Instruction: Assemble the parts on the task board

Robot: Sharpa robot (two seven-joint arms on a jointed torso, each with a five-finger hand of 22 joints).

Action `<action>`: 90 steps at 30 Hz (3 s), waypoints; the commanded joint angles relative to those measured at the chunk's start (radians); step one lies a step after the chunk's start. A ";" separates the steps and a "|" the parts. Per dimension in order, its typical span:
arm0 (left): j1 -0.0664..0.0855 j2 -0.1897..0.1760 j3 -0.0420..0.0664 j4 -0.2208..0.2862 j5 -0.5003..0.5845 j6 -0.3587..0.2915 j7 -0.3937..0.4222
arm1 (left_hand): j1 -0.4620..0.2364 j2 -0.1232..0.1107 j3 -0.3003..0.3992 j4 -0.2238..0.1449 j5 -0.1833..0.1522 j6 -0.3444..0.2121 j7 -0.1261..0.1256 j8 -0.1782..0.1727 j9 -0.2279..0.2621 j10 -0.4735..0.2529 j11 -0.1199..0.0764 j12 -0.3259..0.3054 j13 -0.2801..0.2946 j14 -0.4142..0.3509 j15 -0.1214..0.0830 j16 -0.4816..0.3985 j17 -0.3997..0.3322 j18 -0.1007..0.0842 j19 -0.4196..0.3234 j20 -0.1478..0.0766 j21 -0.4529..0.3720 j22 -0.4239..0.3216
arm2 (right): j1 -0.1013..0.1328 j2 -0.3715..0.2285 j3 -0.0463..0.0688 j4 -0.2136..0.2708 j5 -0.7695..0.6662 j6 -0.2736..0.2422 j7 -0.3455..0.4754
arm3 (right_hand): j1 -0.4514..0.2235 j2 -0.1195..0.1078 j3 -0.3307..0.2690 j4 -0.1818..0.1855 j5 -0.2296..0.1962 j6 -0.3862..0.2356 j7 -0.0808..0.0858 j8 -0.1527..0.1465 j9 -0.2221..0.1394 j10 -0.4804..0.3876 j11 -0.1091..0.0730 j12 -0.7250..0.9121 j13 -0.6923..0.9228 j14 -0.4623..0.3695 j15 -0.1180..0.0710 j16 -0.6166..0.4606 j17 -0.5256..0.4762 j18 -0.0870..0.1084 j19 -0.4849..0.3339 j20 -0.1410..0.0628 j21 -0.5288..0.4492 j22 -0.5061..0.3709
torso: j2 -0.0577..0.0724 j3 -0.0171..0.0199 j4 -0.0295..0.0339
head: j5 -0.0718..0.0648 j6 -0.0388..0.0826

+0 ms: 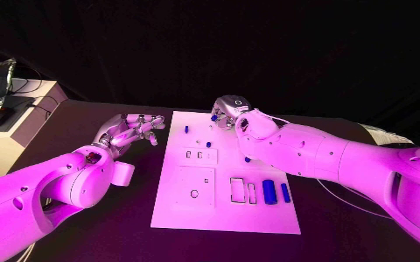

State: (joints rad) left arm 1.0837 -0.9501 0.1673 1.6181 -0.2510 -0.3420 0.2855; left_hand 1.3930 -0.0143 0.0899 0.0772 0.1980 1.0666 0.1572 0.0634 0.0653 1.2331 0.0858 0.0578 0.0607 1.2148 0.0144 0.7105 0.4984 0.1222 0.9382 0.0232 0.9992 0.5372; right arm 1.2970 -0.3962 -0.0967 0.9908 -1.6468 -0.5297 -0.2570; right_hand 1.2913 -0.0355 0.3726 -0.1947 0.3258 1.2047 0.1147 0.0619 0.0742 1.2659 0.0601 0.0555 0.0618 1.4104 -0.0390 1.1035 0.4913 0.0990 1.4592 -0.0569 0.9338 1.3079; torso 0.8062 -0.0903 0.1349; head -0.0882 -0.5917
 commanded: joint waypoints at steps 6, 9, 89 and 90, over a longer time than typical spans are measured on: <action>0.001 0.002 0.001 0.001 -0.004 0.017 0.002 | 0.001 -0.002 0.000 -0.008 0.000 -0.010 0.000 0.001 0.000 -0.007 0.002 0.004 0.001 -0.006 0.001 0.005 -0.003 0.021 -0.008 0.001 0.008 -0.005 | -0.004 0.005 -0.002 -0.019 0.001 0.020 0.018 | -0.028 -0.022 -0.020 0.016 -0.029 -0.046 0.007 0.000 0.031 -0.054 0.010 0.004 -0.002 -0.005 0.010 -0.018 -0.006 0.027 0.015 0.006 -0.089 0.096 | 0.001 -0.0013 -0.0002 | -0.001 0.001; 0.001 0.002 0.001 0.001 -0.004 0.017 0.001 | 0.001 -0.002 0.000 -0.008 0.000 -0.010 0.000 0.001 0.000 -0.007 0.002 0.004 0.001 -0.006 0.001 0.005 -0.003 0.021 -0.008 0.001 0.008 -0.005 | -0.004 0.007 -0.003 -0.023 0.010 0.014 0.031 | -0.046 -0.078 -0.075 0.041 -0.066 -0.139 0.008 0.000 -0.006 -0.128 0.028 0.003 -0.002 -0.004 0.021 -0.035 -0.016 0.046 0.007 0.020 -0.176 0.071 | 0.001 -0.0010 0.0006 | -0.001 0.002; -0.002 0.002 0.001 -0.028 -0.028 0.072 0.024 | -0.003 -0.003 -0.022 -0.026 0.000 -0.025 -0.005 0.001 0.000 -0.018 0.004 0.008 0.002 -0.020 0.004 0.007 -0.007 0.019 -0.019 0.002 0.024 -0.006 | 0.037 -0.268 0.010 0.107 0.479 0.196 0.001 | 0.033 -0.093 -0.313 0.172 0.049 -0.215 0.039 0.047 -0.007 0.044 -0.017 1.144 1.292 0.027 0.008 0.202 0.531 -0.031 0.062 0.014 0.378 0.190 | 0.003 0.0091 -0.0235 | -0.006 -0.003; -0.002 0.002 0.001 -0.028 -0.028 0.072 0.024 | -0.003 -0.003 -0.022 -0.026 0.000 -0.025 -0.005 0.001 0.000 -0.018 0.004 0.008 0.002 -0.020 0.004 0.007 -0.007 0.019 -0.019 0.002 0.024 -0.006 | 0.037 -0.267 0.010 0.107 0.479 0.196 0.001 | 0.033 -0.089 -0.311 0.169 0.050 -0.212 0.038 0.047 -0.006 0.044 -0.017 1.143 1.292 0.027 0.008 0.202 0.531 -0.031 0.062 0.014 0.378 0.189 | 0.003 0.0091 -0.0239 | -0.006 -0.003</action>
State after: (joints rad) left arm 1.0817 -0.9510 0.1672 1.5888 -0.2747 -0.2875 0.3019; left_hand 1.3850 -0.0218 0.0678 0.0551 0.1980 1.0433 0.1520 0.0634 0.0652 1.2185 0.0894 0.0647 0.0631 1.2003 0.0216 0.7121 0.4924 0.1302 0.9220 0.0250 1.0197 0.5298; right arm 1.3357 -0.6645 -0.0854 1.0993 -1.1649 -0.3543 -0.2537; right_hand 1.3256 -0.1335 0.0590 -0.0240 0.3699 0.9849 0.1552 0.1040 0.0682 1.3099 0.0521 1.1979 1.3077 1.4311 -0.0282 1.3071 1.0214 0.0690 1.4663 -0.0462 1.3057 1.3077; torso 0.8091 -0.0813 0.1120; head -0.0950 -0.5939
